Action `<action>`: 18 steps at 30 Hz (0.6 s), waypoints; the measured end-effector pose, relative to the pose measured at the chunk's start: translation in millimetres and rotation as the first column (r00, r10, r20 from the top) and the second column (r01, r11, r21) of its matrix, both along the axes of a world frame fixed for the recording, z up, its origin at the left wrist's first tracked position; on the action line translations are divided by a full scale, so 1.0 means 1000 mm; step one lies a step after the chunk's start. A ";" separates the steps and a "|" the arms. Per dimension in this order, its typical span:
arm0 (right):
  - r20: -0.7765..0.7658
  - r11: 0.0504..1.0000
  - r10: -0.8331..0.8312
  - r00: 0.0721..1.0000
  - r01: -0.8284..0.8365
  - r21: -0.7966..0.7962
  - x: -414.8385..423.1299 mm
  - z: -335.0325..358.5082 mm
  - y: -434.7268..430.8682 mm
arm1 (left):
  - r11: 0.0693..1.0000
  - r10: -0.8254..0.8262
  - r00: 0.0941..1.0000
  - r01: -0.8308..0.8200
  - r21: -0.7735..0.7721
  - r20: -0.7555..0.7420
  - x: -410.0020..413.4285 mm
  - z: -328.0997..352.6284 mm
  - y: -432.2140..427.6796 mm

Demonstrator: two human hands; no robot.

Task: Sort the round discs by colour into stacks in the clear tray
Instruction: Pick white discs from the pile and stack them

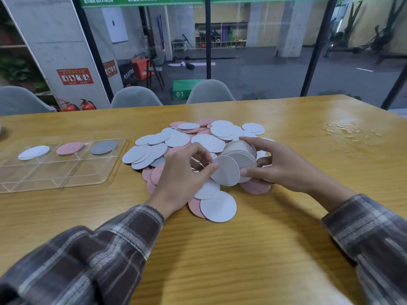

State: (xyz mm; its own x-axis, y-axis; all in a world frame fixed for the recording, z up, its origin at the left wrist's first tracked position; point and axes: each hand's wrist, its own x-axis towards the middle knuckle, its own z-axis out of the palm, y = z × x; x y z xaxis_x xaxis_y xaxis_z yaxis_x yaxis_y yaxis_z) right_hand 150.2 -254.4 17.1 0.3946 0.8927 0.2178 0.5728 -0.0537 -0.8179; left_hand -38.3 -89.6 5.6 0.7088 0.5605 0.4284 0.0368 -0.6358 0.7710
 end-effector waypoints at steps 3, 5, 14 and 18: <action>-0.062 1.000 0.005 0.998 -0.005 -0.004 0.001 0.002 -0.002 | 1.000 0.015 1.000 -0.015 -0.006 0.009 0.000 0.000 0.000; -0.093 1.000 0.005 0.996 -0.005 0.001 0.000 0.002 -0.003 | 1.000 0.014 1.000 -0.014 -0.014 0.008 0.000 0.000 0.000; 0.120 0.995 -0.095 0.988 0.095 0.003 -0.009 0.001 0.000 | 0.997 -0.023 0.999 0.026 -0.071 0.041 0.003 -0.002 -0.003; 0.178 0.992 -0.126 0.976 0.129 -0.004 -0.011 -0.001 0.001 | 0.997 -0.030 0.999 0.031 -0.071 0.020 0.001 -0.001 -0.001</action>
State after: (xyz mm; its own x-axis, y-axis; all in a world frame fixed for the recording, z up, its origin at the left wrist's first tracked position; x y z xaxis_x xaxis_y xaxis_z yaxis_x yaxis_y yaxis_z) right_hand 139.2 -253.0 16.2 0.4618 0.8413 0.2809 0.6963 -0.1476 -0.7024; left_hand -37.2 -90.2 5.0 0.7179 0.5687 0.4015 0.0031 -0.5794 0.8150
